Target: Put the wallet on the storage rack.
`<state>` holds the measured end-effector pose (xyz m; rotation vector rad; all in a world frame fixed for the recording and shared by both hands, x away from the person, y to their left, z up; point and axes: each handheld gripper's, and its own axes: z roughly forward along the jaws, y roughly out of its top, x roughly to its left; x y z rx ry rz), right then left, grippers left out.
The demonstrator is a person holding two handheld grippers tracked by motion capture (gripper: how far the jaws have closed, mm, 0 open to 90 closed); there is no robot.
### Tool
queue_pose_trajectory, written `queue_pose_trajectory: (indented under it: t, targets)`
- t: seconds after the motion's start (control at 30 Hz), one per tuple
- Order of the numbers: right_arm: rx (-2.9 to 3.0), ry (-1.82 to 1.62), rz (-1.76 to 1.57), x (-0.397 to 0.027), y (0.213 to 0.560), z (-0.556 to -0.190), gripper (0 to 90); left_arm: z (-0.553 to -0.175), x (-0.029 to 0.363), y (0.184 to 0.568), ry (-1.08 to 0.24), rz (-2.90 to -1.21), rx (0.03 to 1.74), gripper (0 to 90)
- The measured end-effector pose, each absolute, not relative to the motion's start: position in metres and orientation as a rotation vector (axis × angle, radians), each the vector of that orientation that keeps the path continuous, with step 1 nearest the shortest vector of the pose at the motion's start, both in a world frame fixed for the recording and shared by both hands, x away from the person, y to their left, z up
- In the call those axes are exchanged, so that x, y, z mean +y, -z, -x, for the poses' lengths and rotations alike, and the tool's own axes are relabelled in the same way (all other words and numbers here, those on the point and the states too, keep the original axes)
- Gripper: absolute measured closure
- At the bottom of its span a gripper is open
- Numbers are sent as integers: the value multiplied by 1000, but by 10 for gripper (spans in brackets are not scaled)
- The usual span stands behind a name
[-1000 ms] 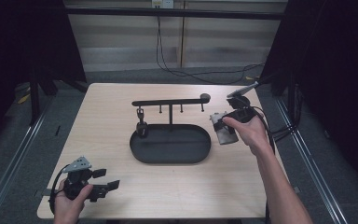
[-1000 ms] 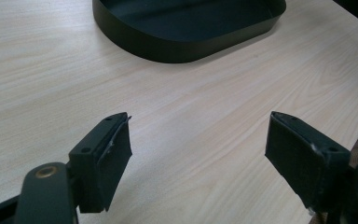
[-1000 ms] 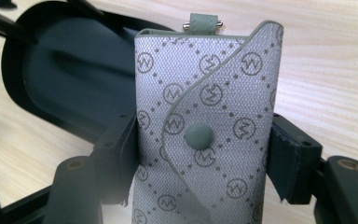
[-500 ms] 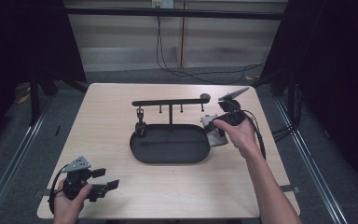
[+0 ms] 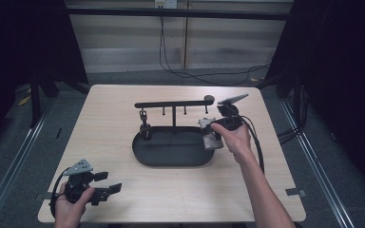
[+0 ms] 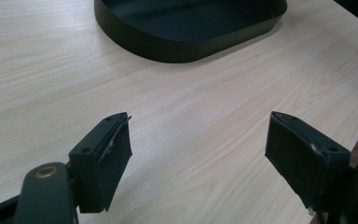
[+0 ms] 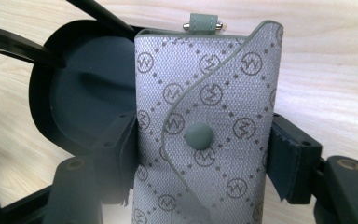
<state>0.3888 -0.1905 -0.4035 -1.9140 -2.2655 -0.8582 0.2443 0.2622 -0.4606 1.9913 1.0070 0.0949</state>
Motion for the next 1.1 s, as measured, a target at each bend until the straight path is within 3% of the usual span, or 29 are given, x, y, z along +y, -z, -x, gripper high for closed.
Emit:
queue_pose_trajectory:
  t: [1.1]
  targets:
    - [-2247,835,1895,-166,451,-398,336,-244,261,461,-90,-1998,1002,210]
